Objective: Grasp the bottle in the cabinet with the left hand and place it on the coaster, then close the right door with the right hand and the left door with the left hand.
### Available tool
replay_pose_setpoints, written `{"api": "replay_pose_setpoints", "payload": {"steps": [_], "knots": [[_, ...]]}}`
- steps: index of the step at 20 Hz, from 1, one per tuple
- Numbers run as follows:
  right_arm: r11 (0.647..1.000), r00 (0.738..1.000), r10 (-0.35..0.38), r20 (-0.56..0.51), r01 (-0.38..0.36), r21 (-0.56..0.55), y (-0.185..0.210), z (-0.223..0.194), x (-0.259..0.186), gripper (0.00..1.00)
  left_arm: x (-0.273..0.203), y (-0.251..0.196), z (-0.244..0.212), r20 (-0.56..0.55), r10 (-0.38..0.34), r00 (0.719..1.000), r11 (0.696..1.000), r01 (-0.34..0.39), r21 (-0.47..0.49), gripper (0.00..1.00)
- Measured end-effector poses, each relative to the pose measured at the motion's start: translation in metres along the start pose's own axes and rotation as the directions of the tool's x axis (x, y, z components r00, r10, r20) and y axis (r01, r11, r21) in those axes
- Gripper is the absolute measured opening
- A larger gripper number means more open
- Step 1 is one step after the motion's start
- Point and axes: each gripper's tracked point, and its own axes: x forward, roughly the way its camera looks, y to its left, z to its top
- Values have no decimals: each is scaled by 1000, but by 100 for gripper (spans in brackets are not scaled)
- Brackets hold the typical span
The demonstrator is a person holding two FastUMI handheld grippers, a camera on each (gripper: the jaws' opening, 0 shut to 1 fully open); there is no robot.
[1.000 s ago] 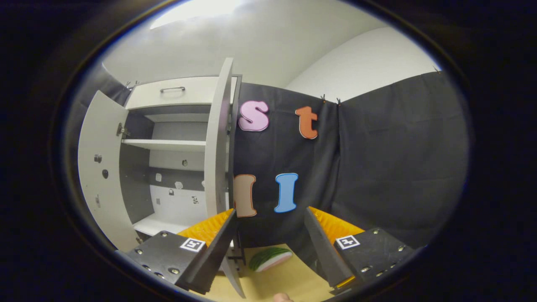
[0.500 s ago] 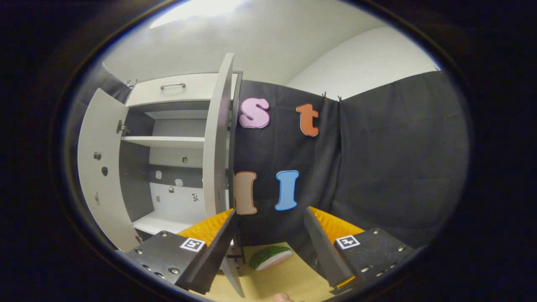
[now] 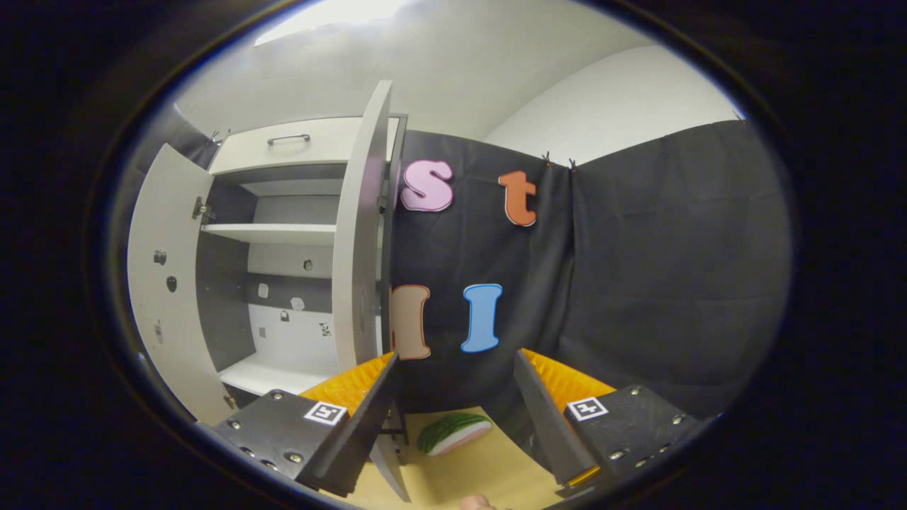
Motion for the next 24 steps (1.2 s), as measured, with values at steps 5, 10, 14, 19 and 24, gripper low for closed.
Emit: {"api": "replay_pose_setpoints", "payload": {"steps": [5, 10, 14, 19, 24], "knots": [[1000, 1000, 12, -3, -12, -2, 7, -6, 5, 95, -5, 13, 77, 86, 63, 994, 998, -62, -6, 70], [1000, 1000, 18, -18, -18, 0, 15, -18, 12, 94, -16, 41, 133, 133, 163, 978, 987, -162, -17, 97], [1000, 999, 12, -38, -13, -15, 18, -31, 18, 98, -29, 59, 168, 179, 216, 960, 975, -221, 9, 96], [1000, 998, 17, -52, -17, 1, 20, -39, 23, 94, -45, 75, 197, 228, 269, 936, 959, -283, 29, 96], [1000, 999, 20, -50, -19, 4, 22, -38, 24, 97, -54, 86, 210, 250, 298, 921, 951, -310, 6, 92]]}}
